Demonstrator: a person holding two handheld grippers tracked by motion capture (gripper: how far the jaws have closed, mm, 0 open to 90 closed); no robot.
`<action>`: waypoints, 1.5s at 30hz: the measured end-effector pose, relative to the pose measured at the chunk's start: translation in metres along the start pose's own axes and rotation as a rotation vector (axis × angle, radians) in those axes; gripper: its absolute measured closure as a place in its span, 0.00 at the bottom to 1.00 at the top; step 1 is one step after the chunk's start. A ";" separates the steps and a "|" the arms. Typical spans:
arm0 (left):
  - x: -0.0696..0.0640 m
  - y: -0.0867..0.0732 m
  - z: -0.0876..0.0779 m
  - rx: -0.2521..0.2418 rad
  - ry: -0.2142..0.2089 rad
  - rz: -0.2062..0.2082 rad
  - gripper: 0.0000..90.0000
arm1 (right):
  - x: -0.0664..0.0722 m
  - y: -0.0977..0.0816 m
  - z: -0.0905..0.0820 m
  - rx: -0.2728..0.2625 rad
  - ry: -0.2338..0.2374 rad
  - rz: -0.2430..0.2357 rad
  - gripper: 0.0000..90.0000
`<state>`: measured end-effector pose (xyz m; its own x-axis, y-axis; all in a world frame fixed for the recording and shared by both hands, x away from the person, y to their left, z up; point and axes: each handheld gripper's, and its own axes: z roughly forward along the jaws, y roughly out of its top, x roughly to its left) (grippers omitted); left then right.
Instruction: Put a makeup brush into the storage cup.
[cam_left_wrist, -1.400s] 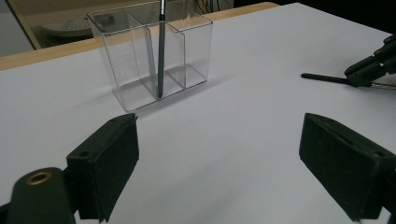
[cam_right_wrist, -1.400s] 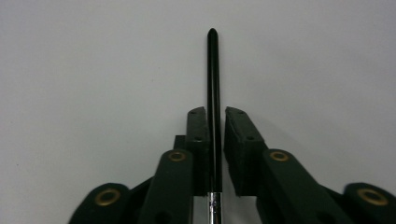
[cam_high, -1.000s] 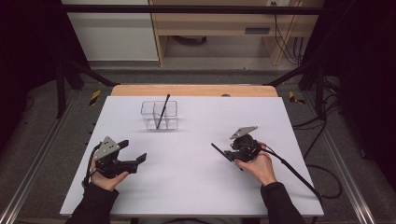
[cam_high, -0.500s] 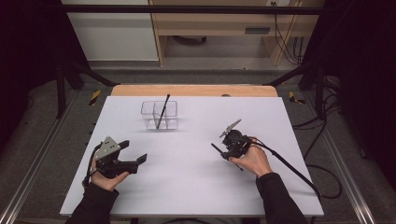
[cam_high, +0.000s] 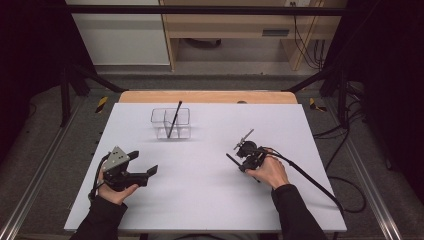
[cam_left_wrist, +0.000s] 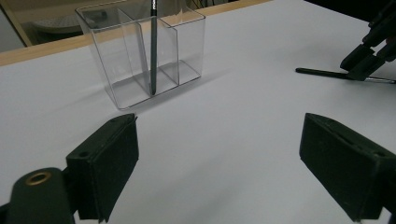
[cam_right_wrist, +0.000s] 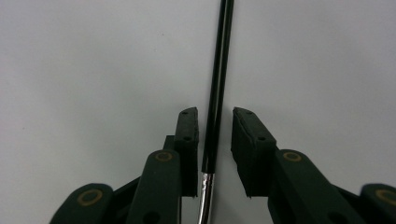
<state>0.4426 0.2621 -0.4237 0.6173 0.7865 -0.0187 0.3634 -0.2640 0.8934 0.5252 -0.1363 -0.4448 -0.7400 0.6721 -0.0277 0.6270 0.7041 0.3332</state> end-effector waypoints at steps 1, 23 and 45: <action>0.000 0.000 0.000 0.000 0.000 0.000 0.13 | -0.001 -0.001 0.001 0.000 -0.001 -0.016 0.81; -0.002 0.001 0.001 0.005 -0.004 0.011 0.13 | -0.004 -0.001 0.000 0.003 0.034 0.024 0.93; -0.028 0.019 0.017 0.072 -0.079 0.148 0.13 | 0.013 -0.002 -0.056 -0.149 0.145 -0.088 0.93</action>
<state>0.4438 0.2253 -0.4139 0.7192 0.6910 0.0727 0.3123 -0.4150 0.8545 0.5002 -0.1419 -0.3933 -0.8244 0.5617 0.0696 0.5234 0.7098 0.4714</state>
